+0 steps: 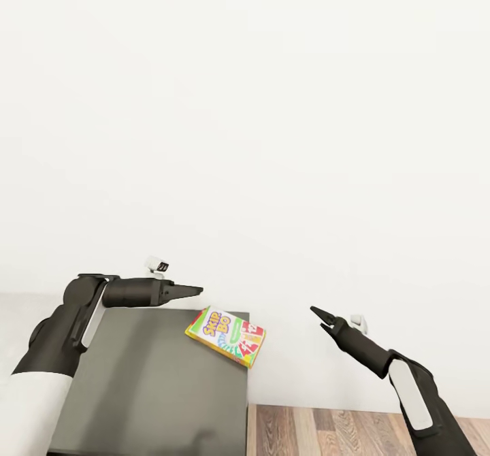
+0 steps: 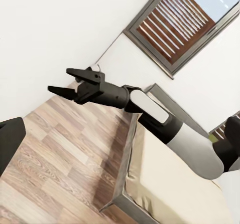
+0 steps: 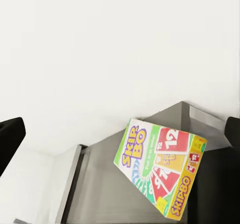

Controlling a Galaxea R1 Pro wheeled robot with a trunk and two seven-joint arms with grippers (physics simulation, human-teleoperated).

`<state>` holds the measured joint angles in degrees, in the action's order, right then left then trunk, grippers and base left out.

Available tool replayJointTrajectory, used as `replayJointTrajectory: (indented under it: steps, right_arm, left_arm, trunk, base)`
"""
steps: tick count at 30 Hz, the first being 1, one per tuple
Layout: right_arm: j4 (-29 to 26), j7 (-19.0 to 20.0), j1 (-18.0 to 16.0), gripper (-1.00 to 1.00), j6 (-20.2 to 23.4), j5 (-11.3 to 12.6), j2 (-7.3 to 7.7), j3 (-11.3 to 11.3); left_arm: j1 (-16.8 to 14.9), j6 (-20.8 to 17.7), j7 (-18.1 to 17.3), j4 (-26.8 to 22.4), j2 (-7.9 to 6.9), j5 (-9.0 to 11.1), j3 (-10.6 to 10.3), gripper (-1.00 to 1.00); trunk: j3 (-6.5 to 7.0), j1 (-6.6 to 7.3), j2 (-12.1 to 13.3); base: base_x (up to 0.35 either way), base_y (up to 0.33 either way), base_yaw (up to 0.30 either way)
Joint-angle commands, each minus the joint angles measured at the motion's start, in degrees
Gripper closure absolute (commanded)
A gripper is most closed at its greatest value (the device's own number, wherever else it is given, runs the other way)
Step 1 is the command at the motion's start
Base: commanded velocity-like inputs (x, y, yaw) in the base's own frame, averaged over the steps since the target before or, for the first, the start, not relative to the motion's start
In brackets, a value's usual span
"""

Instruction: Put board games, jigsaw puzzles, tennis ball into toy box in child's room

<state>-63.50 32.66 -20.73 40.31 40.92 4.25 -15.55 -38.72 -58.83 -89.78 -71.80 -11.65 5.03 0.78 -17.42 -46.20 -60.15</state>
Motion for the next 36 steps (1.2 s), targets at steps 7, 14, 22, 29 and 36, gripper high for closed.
replayJointTrajectory:
  steps: [7, 14, 22, 29, 36]
  right_arm:
    - [-0.22, -3.41, -0.17, -1.00, 0.71, 0.38, -0.17, 0.96]
    - [-0.46, -2.82, -0.19, -1.00, 1.09, 0.91, -0.04, 1.60]
    - [-0.59, -2.87, -0.24, -1.00, 1.24, 1.22, 0.19, 1.49]
    - [-0.57, -2.68, -0.28, -1.00, 0.96, 1.30, -0.07, 1.17]
    - [-0.43, -3.12, -0.28, -1.00, 0.77, 1.24, -0.21, 1.45]
  left_arm:
    - [-0.04, -0.61, -0.22, -0.01, -0.04, -0.02, 0.10, -1.00]
    - [-0.04, -0.59, -0.22, -0.01, 0.01, -0.04, -0.05, -1.00]
    - [-0.04, -0.59, -0.22, -0.01, -0.04, -0.03, -0.08, -1.00]
    - [-0.04, -0.59, -0.22, -0.01, 0.04, -0.10, -0.16, -1.00]
    - [-0.04, -0.59, -0.22, 0.00, 0.05, -0.10, -0.16, -1.00]
  trunk:
    - [-1.34, -1.55, -2.87]
    - [-2.59, -3.09, -5.68]
    - [-4.03, -4.84, -8.89]
    - [-5.28, -6.38, -11.70]
    - [-6.54, -7.92, -14.50]
  base:
    - [0.000, 0.000, 0.000]
    - [0.000, 0.000, 0.000]
    - [0.000, 0.000, 0.000]
    - [0.000, 0.000, 0.000]
    - [0.000, 0.000, 0.000]
